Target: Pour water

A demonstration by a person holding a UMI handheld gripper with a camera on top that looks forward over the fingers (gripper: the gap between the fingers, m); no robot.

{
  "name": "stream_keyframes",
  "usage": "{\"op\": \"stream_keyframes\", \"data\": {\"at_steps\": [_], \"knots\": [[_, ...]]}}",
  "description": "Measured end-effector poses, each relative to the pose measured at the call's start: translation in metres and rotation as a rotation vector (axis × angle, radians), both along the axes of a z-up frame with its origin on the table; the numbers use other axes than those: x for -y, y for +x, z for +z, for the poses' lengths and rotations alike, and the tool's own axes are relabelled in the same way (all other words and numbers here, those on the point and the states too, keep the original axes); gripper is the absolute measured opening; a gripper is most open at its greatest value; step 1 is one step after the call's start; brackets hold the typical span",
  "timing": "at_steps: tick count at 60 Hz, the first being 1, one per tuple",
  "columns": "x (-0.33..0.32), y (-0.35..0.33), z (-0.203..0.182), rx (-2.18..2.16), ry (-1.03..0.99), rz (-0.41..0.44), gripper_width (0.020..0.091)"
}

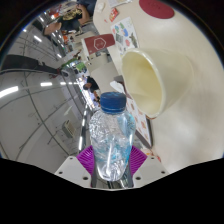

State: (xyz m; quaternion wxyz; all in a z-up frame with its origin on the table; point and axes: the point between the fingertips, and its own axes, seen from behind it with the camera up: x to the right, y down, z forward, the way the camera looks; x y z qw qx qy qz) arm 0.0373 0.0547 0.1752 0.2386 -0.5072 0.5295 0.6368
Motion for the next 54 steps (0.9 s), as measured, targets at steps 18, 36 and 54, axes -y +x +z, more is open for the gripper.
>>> {"op": "stream_keyframes", "data": {"at_steps": [18, 36, 54], "knots": [[0.004, -0.001, 0.012, 0.263, 0.064, 0.109, 0.0407], [0.010, 0.105, 0.103, 1.260, 0.375, 0.096, 0.0406], [0.025, 0.257, 0.009, 1.940, 0.257, 0.148, 0.0406]]}}
